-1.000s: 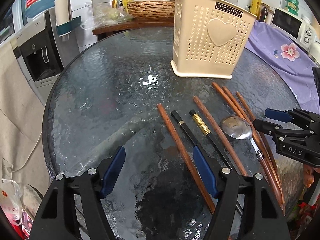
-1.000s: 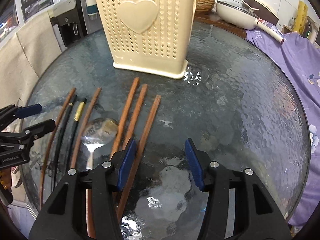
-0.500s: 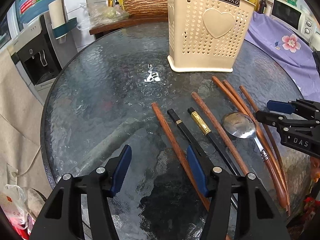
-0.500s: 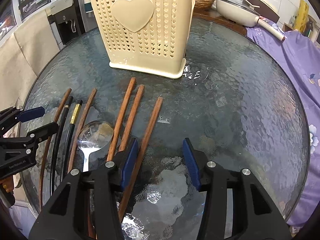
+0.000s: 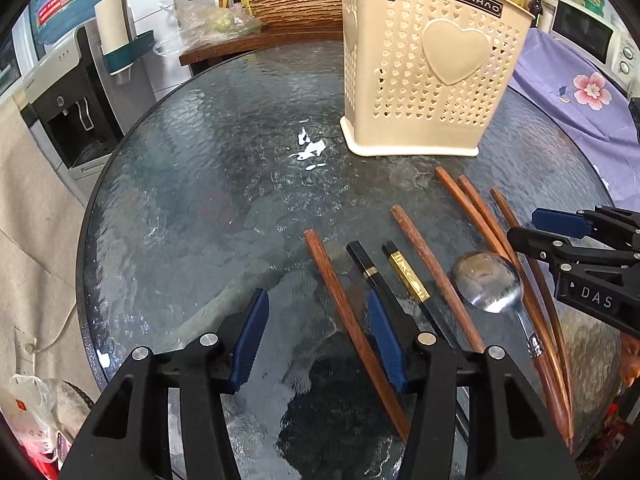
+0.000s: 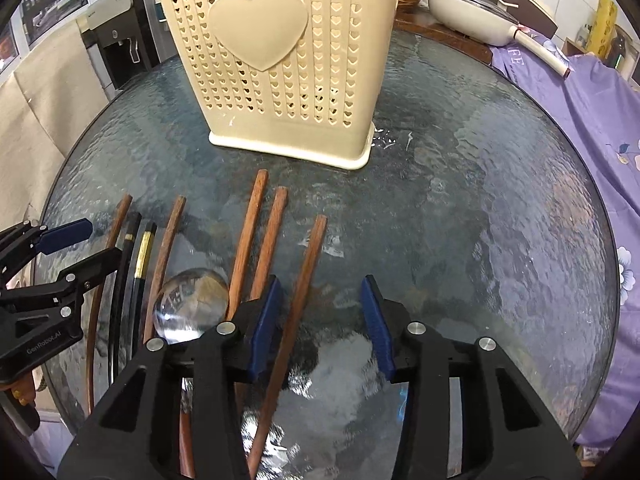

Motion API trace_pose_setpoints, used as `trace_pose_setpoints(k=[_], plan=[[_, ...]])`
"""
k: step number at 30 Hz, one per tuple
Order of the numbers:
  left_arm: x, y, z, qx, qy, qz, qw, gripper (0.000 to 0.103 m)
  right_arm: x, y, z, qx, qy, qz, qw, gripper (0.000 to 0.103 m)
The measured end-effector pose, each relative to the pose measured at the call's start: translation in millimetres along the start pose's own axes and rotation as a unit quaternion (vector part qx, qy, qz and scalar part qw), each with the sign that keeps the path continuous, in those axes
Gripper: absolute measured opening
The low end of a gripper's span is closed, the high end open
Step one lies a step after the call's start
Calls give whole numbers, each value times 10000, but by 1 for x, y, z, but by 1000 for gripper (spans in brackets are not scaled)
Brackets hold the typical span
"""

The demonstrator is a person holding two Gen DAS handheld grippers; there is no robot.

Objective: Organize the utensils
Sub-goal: 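Close the right gripper on wooden chopsticks while the left grips a brown chopstick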

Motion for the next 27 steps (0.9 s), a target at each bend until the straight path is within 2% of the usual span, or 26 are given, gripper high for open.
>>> trace_pose_setpoints(k=[7,13,19,22,27], plan=[[-2,4,5,-13,-49,22,10000,41,-7,4,7,-31,75,-14,10000,27],[1,7,11,-46,-21,11,10000,34,-12,6,8,-70,116,-65,9999,24],[6,9,14,-28,35,-5,10000,24,-14,7,8,-6,119,-104,9999,15],[4,10,16,1,20,63,10000,13,-17,8,9,13,87,-104,9999,12],[1,10,17,38,-36,54,10000,11,-19,8,9,26,51,-99,9999,9]])
Point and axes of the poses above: each gripper's, at about its wrist camera, not at the fingertips, and y roughly the way its jaws point, x to its right, z to its top, the point moved 10 cm from there along y, roughly the way its jaws point, and after that the axes turned 8 degrees about y, right-handed, at the moved point
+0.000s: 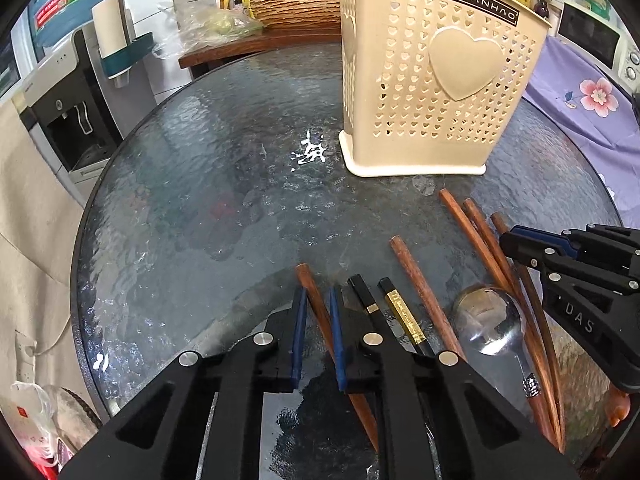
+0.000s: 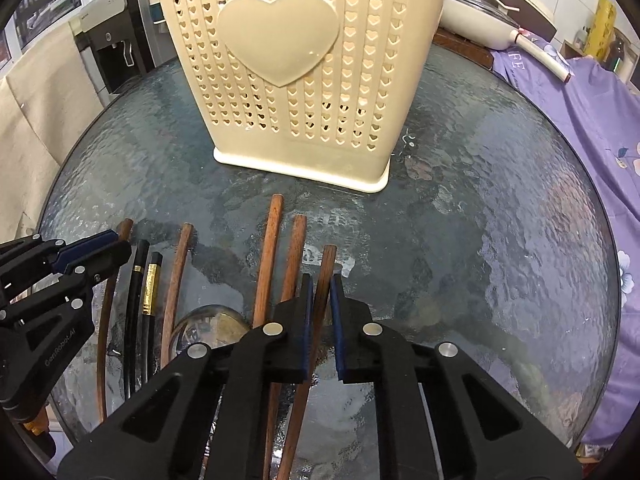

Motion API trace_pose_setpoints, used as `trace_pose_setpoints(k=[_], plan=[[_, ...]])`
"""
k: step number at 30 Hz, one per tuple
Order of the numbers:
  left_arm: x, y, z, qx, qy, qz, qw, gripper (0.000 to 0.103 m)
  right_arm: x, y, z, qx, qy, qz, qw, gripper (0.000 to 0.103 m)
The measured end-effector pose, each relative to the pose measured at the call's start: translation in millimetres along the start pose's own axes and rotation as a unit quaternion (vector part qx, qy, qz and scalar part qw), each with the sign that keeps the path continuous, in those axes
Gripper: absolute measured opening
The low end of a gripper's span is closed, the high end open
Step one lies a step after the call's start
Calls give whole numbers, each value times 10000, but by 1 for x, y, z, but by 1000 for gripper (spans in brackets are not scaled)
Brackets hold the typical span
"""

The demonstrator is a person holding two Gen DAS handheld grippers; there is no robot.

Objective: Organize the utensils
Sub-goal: 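Close the right gripper on wooden chopsticks while the left grips a brown chopstick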

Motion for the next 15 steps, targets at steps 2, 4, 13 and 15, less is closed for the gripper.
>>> trace_pose_setpoints(k=[2,4,13,15], plan=[[0,0,0,24,-3,12,10000,11,0,0,0,18,14,19,10000,9],[0,-1,-1,48,-23,7,10000,11,0,0,0,25,57,89,9999,8],[-5,0,0,105,-269,-217,9993,8,10,-2,2,123,451,673,9966,7],[-6,-2,1,144,-305,-240,9991,7,13,-3,3,167,522,802,9953,7]])
Point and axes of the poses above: each gripper's, at about its wrist camera, not at the fingertips, and y roughly the way its jaws point, x to its right, z to its top, the point moved 10 cm from there along y, roughly the way its jaws point, and after that the axes turned 8 degrees about y, right-handed, at the moved point
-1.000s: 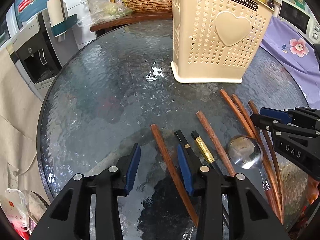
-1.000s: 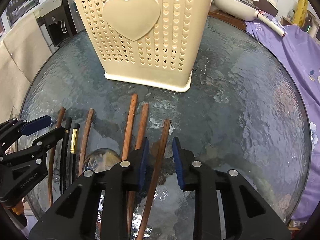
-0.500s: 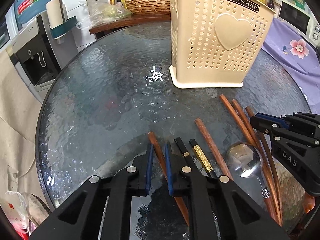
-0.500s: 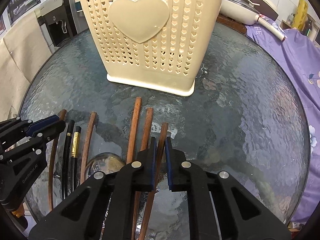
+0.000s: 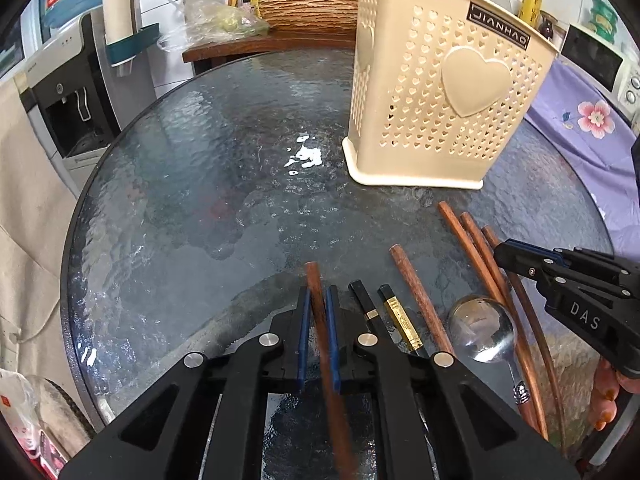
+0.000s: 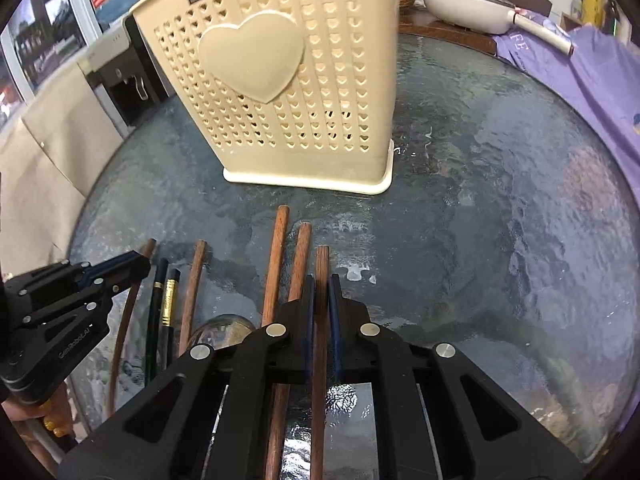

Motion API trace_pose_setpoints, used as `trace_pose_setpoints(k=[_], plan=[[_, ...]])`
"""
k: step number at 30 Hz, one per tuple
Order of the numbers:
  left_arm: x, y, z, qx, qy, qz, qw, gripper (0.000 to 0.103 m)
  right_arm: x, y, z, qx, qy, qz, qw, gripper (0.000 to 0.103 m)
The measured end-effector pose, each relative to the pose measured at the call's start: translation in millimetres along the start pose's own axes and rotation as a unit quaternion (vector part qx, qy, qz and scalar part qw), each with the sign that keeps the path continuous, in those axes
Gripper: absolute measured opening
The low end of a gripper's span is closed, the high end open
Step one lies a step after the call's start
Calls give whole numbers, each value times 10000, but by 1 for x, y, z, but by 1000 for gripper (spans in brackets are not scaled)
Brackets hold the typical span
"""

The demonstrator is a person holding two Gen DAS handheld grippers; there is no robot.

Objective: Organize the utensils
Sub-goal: 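Close the right gripper on wooden chopsticks while the left grips a brown chopstick, then lift the chopsticks with both grippers and carry them over the cream holder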

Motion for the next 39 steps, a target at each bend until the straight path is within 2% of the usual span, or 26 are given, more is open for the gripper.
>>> trace_pose_setpoints(k=[11,19,28,39], plan=[[5,-26,22,398,-11,-177,9990,7,8,-24,18,422,112,318,9985,7],[14,-60,42,778,98,-298,9965,7,-6,-64,34,938,12,578,9939,7],[25,-107,63,1315,266,-396,9902,7,-24,-126,49,1448,-210,913,9850,7],[34,-150,82,1823,443,-380,9815,7,-29,-160,59,1716,-320,1054,9790,7]])
Point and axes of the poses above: each gripper's, at about its wrist camera, not at the fingertips, and y roughly the way its jaws point, x to its right, z to its top, the point moved 10 cm from there along y, roughly the way its jaws point, and after that the axes turned 8 degrees about y, right-handed, at the moved point
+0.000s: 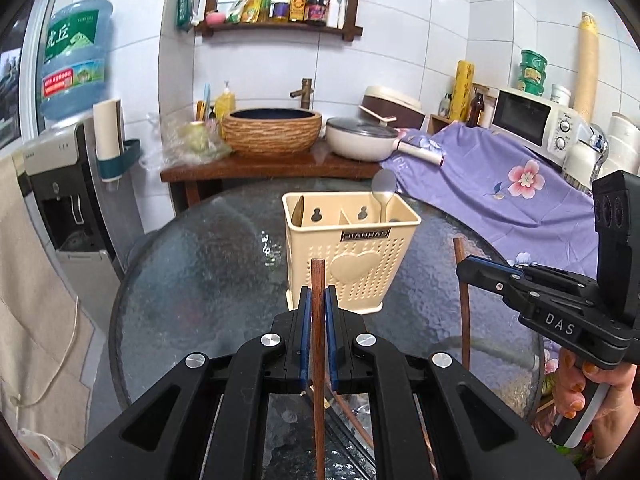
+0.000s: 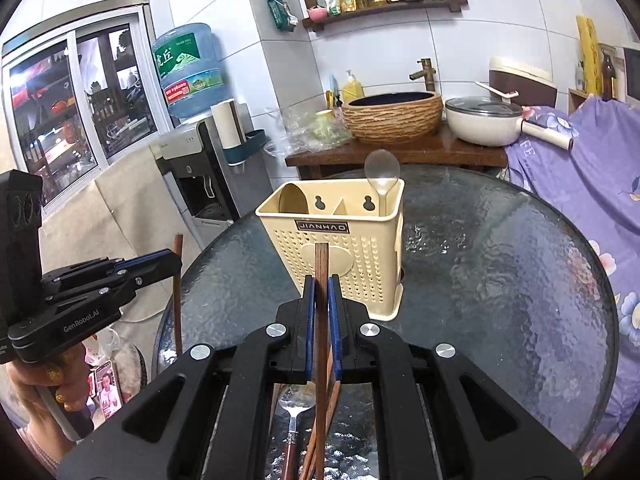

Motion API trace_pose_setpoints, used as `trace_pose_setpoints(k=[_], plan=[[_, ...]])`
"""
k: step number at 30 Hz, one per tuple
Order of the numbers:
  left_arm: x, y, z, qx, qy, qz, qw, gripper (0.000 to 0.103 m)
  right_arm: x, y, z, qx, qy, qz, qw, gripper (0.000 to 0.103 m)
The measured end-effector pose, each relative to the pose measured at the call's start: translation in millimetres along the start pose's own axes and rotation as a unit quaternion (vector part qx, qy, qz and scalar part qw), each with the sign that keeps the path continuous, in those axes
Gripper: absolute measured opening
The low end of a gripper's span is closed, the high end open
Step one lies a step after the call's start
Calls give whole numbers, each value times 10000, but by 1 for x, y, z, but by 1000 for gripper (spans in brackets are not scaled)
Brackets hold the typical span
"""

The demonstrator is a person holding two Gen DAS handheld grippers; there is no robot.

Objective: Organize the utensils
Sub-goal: 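Lift the chopsticks with both grippers and carry them over the cream holder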

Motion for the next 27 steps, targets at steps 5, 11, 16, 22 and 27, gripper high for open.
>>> trace_pose_setpoints(k=[5,11,16,22,27], plan=[[0,-8,7,116,54,10,9999,7,-3,-11,6,73,-78,44,9999,7],[0,-17,17,246,100,37,9996,7,-11,-27,15,226,-184,87,9995,7],[5,-19,24,310,196,58,9993,6,-17,-32,23,308,-278,83,9991,7],[8,-22,33,401,264,84,9988,6,-19,-34,31,391,-308,66,9987,7],[7,-24,42,472,249,106,9985,6,-22,-35,37,445,-362,46,9983,7]])
Point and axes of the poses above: each gripper's, at about its wrist camera, not at the fingertips, and y roughly the way its jaws point, x to its right, z to its top, the point moved 10 cm from there along y, roughly the way its jaws point, and after that the axes turned 8 degrees about y, right-handed, at the moved point
